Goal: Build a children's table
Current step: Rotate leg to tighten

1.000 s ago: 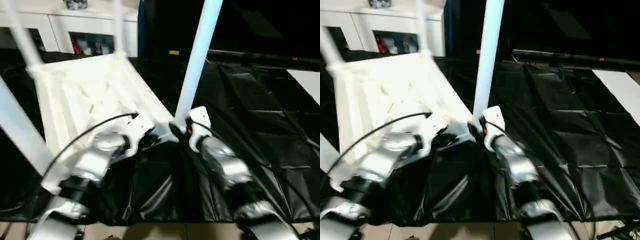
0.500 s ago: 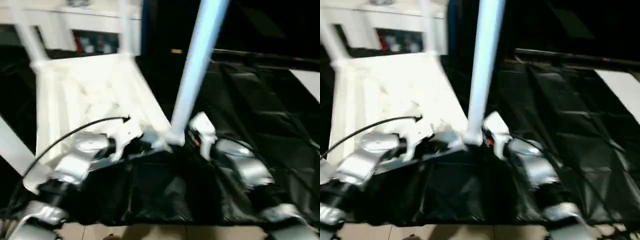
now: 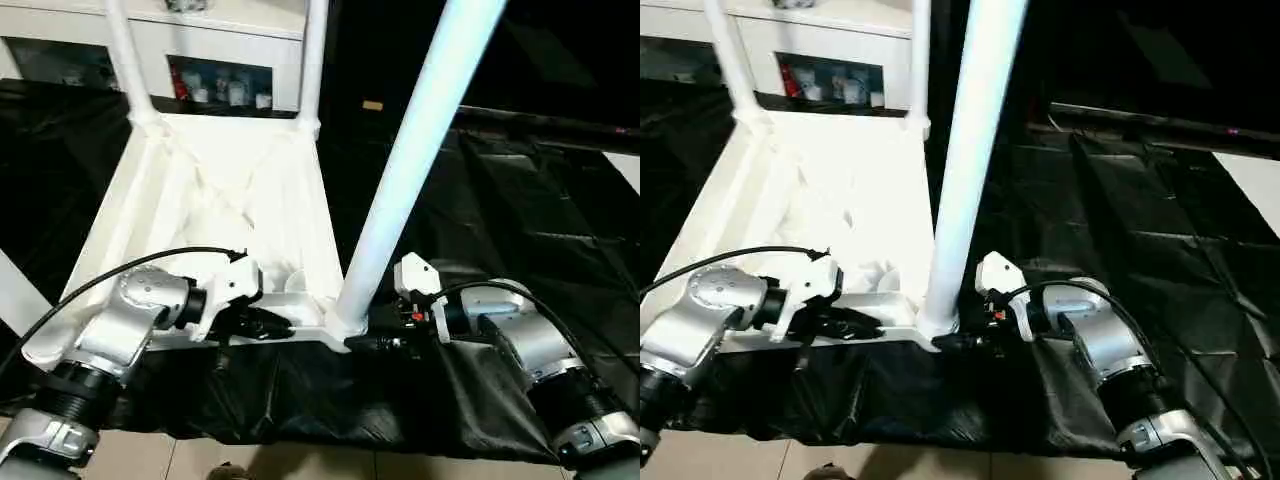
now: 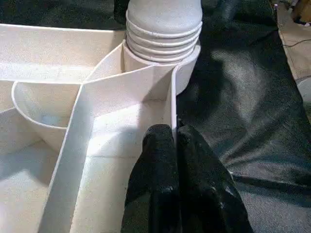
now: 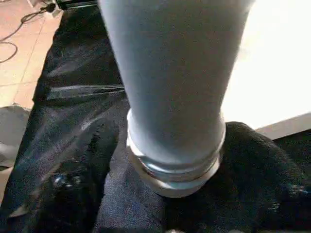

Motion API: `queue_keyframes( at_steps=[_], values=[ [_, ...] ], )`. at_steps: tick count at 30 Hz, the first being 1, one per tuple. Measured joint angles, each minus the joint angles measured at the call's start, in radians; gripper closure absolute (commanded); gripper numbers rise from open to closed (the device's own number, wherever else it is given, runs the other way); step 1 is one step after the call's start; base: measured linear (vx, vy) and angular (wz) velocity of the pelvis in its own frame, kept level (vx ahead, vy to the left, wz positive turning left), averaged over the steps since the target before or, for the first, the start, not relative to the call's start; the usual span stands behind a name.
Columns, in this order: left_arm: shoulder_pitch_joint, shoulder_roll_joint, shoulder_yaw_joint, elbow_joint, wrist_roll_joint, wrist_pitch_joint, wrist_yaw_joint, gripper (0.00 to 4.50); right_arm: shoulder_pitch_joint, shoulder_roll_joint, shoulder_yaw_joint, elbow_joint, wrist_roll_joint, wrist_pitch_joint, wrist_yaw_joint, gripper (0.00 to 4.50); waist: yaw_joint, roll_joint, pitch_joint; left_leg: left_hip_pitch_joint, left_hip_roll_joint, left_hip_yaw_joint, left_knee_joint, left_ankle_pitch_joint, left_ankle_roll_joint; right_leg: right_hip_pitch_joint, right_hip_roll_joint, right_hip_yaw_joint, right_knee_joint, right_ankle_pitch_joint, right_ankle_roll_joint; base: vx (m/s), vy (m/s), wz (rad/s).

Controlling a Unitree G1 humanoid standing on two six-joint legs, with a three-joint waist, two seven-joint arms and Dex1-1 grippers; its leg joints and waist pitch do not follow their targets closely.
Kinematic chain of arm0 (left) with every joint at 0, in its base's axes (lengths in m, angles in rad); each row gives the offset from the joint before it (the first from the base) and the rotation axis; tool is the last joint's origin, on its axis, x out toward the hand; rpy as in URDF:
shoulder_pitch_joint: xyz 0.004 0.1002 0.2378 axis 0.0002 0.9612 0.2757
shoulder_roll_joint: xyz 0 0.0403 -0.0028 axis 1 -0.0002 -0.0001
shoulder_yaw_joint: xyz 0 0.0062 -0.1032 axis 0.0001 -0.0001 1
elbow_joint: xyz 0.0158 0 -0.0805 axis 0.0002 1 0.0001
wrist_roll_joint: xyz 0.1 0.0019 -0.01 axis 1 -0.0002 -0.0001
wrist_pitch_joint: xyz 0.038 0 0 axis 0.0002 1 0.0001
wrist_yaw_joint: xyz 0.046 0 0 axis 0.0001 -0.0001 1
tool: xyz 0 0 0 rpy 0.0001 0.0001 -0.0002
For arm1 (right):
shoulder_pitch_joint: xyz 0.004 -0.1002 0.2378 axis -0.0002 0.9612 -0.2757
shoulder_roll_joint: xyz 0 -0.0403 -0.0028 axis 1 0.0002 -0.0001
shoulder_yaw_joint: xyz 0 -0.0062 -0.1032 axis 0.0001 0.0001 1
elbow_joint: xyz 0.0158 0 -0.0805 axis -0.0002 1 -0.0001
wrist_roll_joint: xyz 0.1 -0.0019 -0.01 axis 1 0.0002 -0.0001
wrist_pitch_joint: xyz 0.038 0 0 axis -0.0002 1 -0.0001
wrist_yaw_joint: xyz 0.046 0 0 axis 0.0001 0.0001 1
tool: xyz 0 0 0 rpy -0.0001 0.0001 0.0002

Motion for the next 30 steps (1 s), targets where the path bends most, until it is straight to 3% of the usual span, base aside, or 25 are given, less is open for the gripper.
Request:
queue_keyframes(
  at_steps=[9, 21, 22, 23, 30],
  values=[
    [0.000, 0.012, -0.003, 0.001, 0.001, -0.015, -0.010, 4.50, 0.006, 0.015, -0.004, 0.000, 0.000, 0.000, -0.004, 1.70, 0.001, 0.000, 0.000, 0.000, 0.000, 0.000, 0.000, 0.000, 0.000, 0.000, 0.000, -0.001, 0.001, 0.000, 0.000, 0.000, 0.000, 0.00],
    [0.006, 0.015, -0.002, 0.001, 0.000, -0.025, -0.014, 4.50, 0.035, 0.029, -0.007, -0.035, -0.003, 0.010, -0.020, 1.78, 0.004, 0.000, 0.000, 0.001, 0.000, 0.000, 0.001, 0.000, 0.000, 0.001, 0.000, 0.000, 0.001, 0.000, 0.000, 0.000, 0.000, 0.00],
    [0.006, 0.015, -0.001, 0.001, 0.000, -0.025, -0.014, 4.50, 0.035, 0.031, -0.009, -0.035, -0.003, 0.011, -0.024, 1.22, 0.004, 0.000, 0.000, 0.001, 0.000, 0.000, 0.001, 0.000, 0.000, 0.001, 0.000, 0.000, 0.002, 0.000, 0.000, 0.000, 0.000, 0.00],
    [0.008, 0.017, 0.000, 0.001, 0.000, -0.026, -0.013, 4.50, 0.035, 0.037, -0.016, -0.034, -0.002, 0.018, -0.027, 1.08, 0.002, 0.000, 0.000, 0.002, 0.000, 0.000, 0.001, 0.000, 0.000, 0.001, 0.000, 0.000, 0.002, 0.000, 0.000, 0.000, 0.000, 0.00],
    [0.008, 0.008, -0.007, 0.001, 0.004, -0.040, 0.001, 4.50, 0.028, 0.064, -0.005, -0.037, 0.000, -0.023, -0.047, 0.87, 0.007, 0.000, 0.000, 0.001, 0.001, 0.000, 0.001, 0.000, -0.001, 0.002, 0.000, -0.001, 0.002, 0.001, -0.001, 0.000, 0.000, 0.00]
  ],
)
